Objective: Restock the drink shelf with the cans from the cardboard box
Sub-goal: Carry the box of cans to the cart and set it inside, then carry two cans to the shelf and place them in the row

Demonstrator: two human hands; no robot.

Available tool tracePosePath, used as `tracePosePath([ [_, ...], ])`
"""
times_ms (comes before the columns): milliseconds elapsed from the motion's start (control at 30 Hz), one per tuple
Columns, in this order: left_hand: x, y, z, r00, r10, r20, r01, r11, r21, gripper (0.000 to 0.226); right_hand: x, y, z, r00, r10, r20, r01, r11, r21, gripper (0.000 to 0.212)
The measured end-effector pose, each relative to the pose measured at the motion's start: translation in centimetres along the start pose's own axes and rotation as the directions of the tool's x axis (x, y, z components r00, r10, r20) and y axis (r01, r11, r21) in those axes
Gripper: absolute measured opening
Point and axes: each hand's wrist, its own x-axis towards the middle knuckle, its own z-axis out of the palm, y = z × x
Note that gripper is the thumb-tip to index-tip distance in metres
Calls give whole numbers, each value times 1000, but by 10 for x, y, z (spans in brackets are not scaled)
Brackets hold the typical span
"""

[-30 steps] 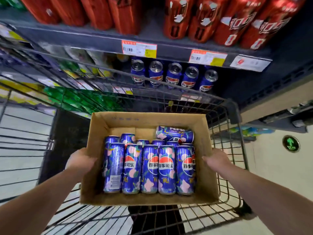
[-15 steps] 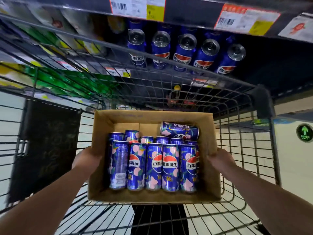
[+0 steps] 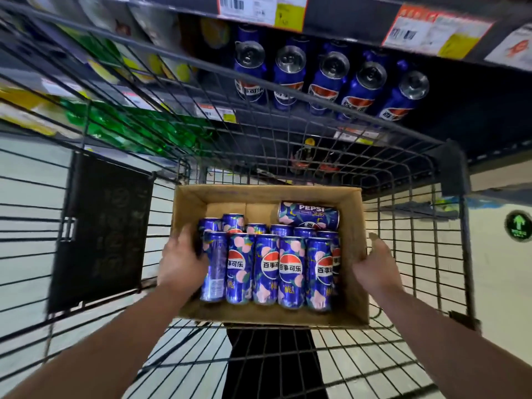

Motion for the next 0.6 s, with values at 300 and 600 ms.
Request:
tracePosePath([
  [300, -37, 39, 31, 942, 95, 323, -12, 968, -249, 36, -17, -2, 38, 964, -73, 256, 66, 997, 35, 70],
  [600, -35, 45, 65, 912, 40, 408, 88, 953, -291, 39, 2, 8, 73, 958, 79, 276, -126, 979, 159, 82],
])
